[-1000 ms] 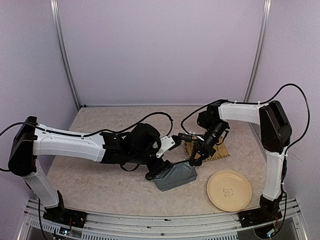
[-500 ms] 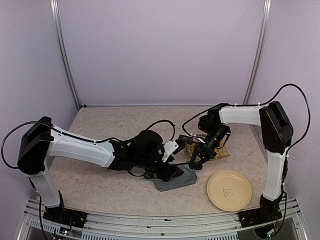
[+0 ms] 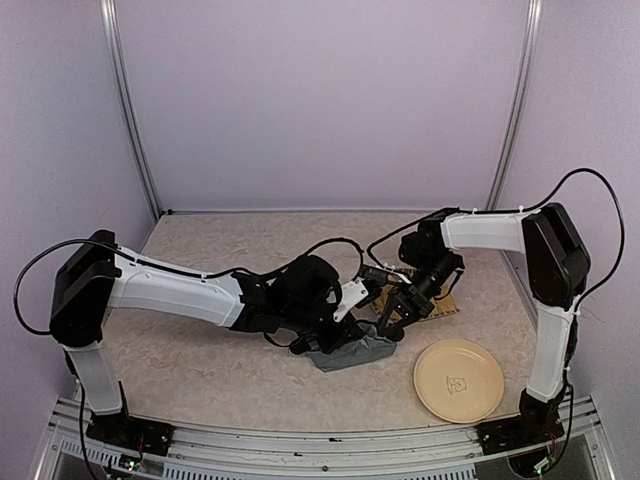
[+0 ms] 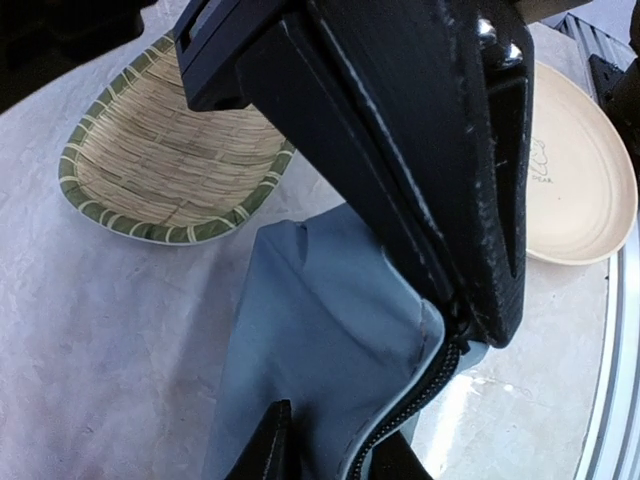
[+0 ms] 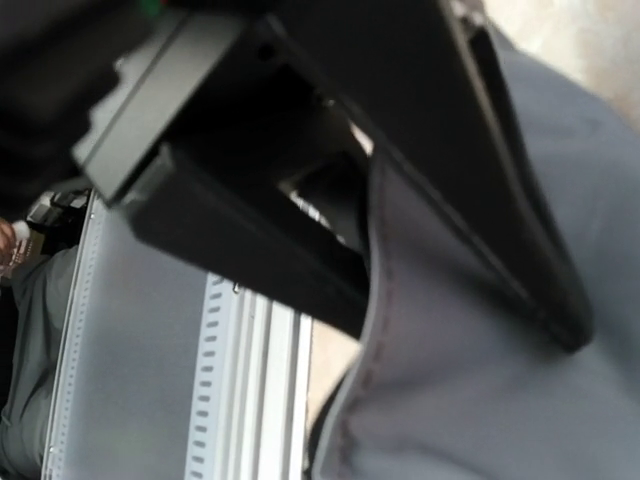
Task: Sort the hair-cutting tools
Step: Zip the zipper on the kit bag.
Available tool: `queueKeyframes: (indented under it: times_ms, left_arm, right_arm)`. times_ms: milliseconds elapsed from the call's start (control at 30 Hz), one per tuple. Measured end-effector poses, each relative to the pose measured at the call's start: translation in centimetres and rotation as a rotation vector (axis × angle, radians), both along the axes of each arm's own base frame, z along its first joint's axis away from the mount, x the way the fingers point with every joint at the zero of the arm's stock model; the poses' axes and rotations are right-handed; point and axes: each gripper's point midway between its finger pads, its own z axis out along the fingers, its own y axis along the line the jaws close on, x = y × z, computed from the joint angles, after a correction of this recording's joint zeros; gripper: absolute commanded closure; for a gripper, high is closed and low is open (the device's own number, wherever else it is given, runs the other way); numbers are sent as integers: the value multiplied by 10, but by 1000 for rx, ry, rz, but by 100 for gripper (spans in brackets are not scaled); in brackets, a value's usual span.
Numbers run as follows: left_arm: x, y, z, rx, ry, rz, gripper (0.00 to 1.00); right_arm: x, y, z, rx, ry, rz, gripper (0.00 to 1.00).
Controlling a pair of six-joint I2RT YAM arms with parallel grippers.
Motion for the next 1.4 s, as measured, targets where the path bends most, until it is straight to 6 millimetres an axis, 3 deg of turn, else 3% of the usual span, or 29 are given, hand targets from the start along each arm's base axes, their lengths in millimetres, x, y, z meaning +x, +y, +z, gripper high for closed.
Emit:
queueKeyframes:
  times_ms: [267, 600, 1200, 1400]
  left_arm:
    - [13, 11, 7, 171, -162, 33, 82]
    - [13, 22, 4, 296, -284, 25, 84]
    - [10, 43, 4, 382, -377, -17, 87]
    - [5, 69, 13, 341, -381, 0, 82]
  right_arm:
    - [0, 1, 0, 9, -5, 1, 100]
    - [7, 3, -7, 14, -69, 10, 100]
    - [17, 1, -47, -117, -80, -5, 100]
    - [10, -2, -67, -187, 50, 1, 100]
